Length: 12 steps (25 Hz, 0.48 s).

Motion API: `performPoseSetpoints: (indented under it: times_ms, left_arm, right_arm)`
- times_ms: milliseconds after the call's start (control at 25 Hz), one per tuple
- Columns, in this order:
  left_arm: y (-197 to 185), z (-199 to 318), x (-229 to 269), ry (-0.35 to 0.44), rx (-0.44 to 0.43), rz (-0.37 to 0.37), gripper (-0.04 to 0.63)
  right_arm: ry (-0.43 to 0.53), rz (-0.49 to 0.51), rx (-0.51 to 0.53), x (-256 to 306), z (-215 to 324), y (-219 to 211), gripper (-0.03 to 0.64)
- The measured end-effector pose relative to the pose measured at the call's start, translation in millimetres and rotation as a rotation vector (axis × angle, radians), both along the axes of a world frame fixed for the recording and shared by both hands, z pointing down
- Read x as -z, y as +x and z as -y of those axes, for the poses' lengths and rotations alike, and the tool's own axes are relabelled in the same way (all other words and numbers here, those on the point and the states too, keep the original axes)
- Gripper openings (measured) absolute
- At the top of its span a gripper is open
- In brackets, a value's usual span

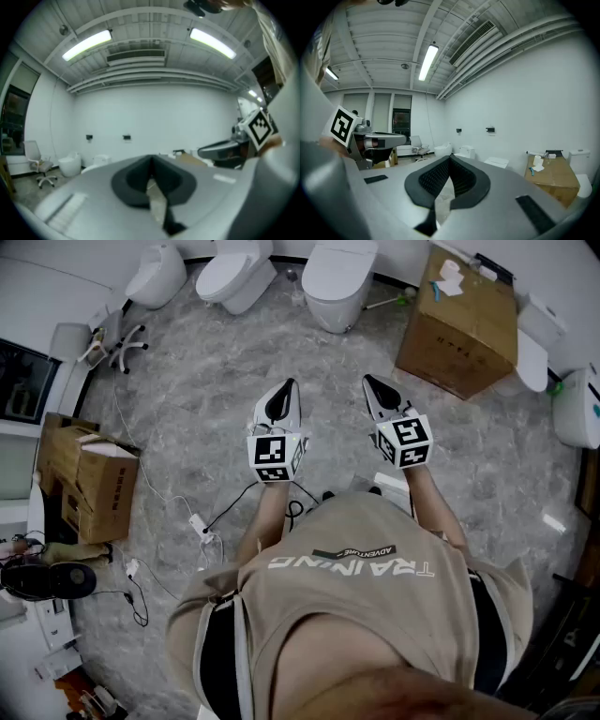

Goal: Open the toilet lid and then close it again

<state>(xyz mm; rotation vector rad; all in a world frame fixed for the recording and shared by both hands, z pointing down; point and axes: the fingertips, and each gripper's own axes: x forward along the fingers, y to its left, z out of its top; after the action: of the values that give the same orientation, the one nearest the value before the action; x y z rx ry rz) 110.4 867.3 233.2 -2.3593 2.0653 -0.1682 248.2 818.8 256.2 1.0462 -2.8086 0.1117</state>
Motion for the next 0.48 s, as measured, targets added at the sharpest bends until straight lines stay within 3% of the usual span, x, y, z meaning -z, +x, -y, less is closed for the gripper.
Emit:
performPoseSetpoints:
  times_ms: [480]
  left_arm:
    - [-27,9,-59,-0.098,-0.058,-0.080,0.005]
  right_arm:
    - [-0.087,-0.102,-0.045,-47,-1,-18,0.011]
